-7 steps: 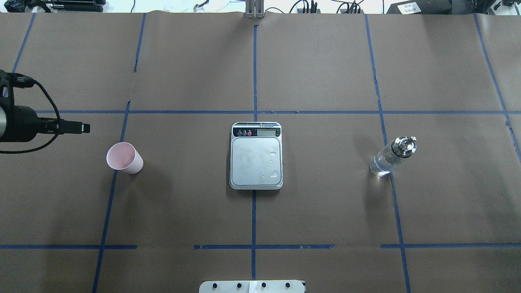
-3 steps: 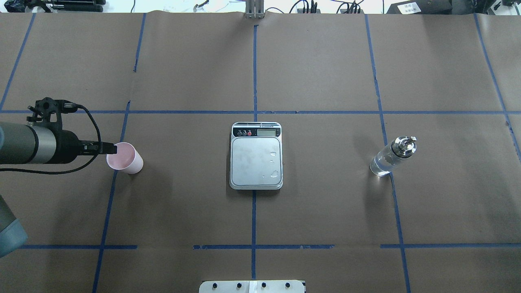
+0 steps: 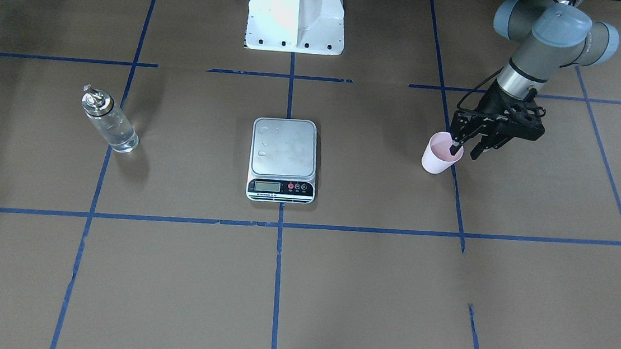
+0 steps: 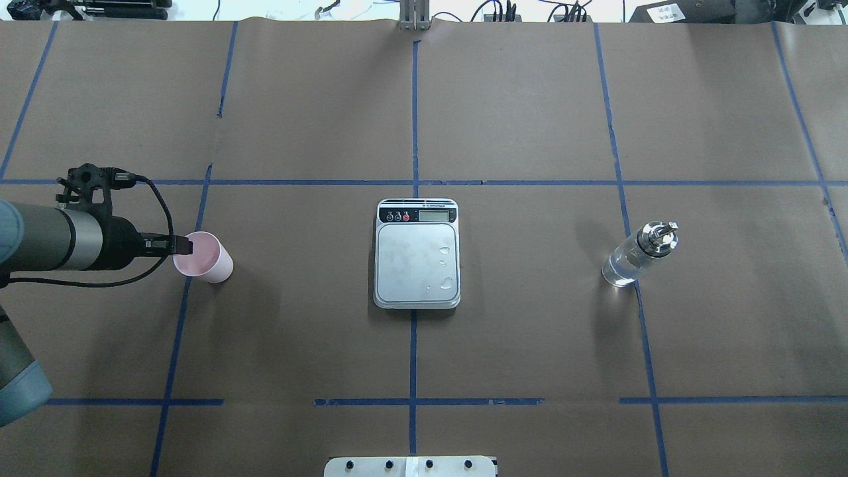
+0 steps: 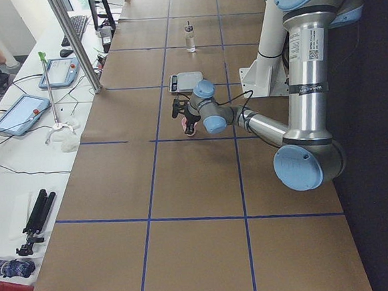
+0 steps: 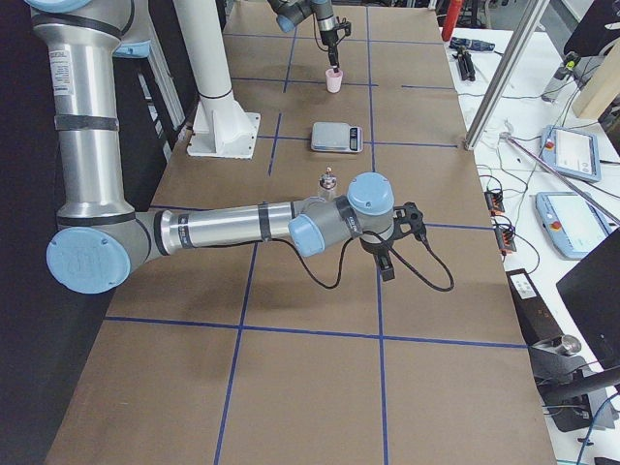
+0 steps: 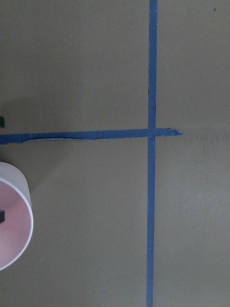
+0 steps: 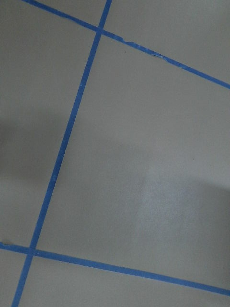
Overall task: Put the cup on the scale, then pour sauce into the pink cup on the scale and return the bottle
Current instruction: 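Reach the left gripper to the pink cup and grasp it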
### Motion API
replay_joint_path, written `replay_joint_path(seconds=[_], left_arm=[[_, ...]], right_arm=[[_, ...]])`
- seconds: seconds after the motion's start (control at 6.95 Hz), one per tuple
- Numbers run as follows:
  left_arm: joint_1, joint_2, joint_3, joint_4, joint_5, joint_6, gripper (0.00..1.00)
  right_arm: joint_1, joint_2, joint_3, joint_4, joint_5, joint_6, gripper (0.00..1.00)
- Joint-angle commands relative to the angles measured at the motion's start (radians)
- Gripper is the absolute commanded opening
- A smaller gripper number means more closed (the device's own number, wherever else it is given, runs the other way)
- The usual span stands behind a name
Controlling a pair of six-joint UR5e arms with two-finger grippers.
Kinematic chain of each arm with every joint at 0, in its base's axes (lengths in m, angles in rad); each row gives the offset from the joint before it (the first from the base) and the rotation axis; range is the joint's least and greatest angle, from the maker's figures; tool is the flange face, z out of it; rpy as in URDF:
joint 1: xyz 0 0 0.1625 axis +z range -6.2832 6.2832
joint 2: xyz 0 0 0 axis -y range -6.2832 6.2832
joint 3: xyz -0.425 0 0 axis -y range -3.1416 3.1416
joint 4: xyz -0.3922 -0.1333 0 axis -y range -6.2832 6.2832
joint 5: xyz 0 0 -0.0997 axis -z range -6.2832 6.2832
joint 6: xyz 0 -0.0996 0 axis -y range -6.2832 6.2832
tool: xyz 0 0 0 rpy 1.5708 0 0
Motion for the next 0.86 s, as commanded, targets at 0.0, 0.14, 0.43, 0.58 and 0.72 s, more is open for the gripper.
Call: replay_joint_path(seconds=[0.0, 0.14, 0.43, 0.58, 0.72], left_arm=[[0.002, -0.002, -0.002, 0.016, 0.009, 0.000, 0.00], [0.007, -0.007, -0.005, 0.016, 0.009, 0.002, 0.00], [0.007, -0.005, -0.068, 0.041, 0.006, 0.008, 0.00], [0.008, -0.037, -0.137, 0.160, 0.009, 0.002, 0.00], [0.010, -0.139, -0.149, 0.269, 0.062, -0.013, 0.00]], right_arm=[[0.001, -0.001, -0.001, 0.000, 0.001, -0.001, 1.00], [-0.001, -0.001, -0.001, 0.000, 0.001, -0.001, 1.00], [-0.001, -0.001, -0.001, 0.000, 0.001, 0.001, 1.00], [-0.001, -0.001, -0.001, 0.000, 0.001, 0.001, 1.00], [-0.001, -0.001, -0.001, 0.000, 0.001, 0.003, 1.00]])
